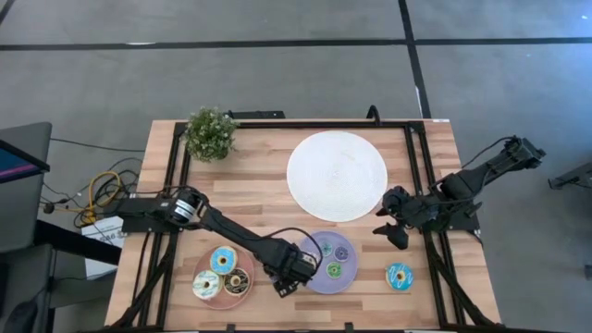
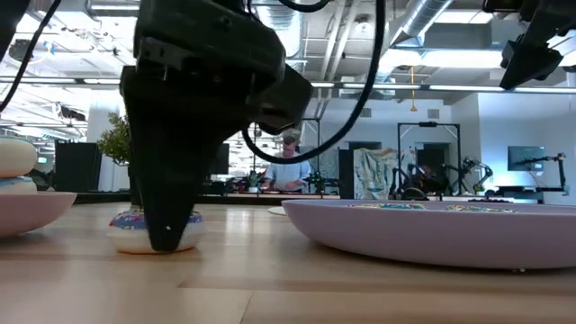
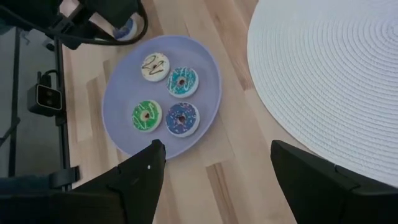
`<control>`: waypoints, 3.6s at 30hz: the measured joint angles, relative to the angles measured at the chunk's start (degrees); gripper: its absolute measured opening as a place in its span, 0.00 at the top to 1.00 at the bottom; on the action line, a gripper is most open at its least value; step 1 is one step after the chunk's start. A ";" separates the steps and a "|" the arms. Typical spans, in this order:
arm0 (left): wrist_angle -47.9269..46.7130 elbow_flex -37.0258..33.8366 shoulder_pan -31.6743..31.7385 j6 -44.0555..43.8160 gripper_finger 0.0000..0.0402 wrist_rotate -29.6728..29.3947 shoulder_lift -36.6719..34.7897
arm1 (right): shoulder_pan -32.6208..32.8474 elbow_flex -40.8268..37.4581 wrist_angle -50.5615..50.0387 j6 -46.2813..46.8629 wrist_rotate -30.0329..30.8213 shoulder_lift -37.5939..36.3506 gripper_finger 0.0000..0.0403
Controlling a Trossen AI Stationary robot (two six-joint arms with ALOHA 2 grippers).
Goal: Pick & Place donuts
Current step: Put the small purple donut on the purple plate
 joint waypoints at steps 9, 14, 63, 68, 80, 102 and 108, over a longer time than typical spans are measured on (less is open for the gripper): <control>-3.18 -0.16 -0.07 -2.65 0.19 -1.05 -0.09 | 0.00 0.00 0.02 -0.02 -0.02 -0.02 0.30; -3.10 -0.16 -0.13 -2.60 0.19 -1.08 -0.10 | 0.00 0.00 0.02 0.46 -0.11 0.00 0.30; -3.58 2.64 0.90 -8.20 0.47 2.80 -0.24 | 0.00 0.00 0.02 1.44 -0.07 -0.02 0.30; -3.66 9.50 1.42 -9.62 0.47 -1.25 -0.24 | 0.00 0.00 0.02 1.44 -0.07 -0.01 0.30; 10.91 15.10 1.84 -9.94 0.47 -10.62 0.48 | 0.00 0.00 0.02 1.44 -0.07 -0.02 0.30; 18.40 14.90 2.03 -8.43 0.46 -8.32 7.08 | 0.00 0.00 0.02 1.45 -0.46 -0.01 0.30; 19.86 14.90 2.42 -5.60 0.39 -9.03 7.08 | -0.01 0.00 0.00 1.38 -0.46 0.00 0.30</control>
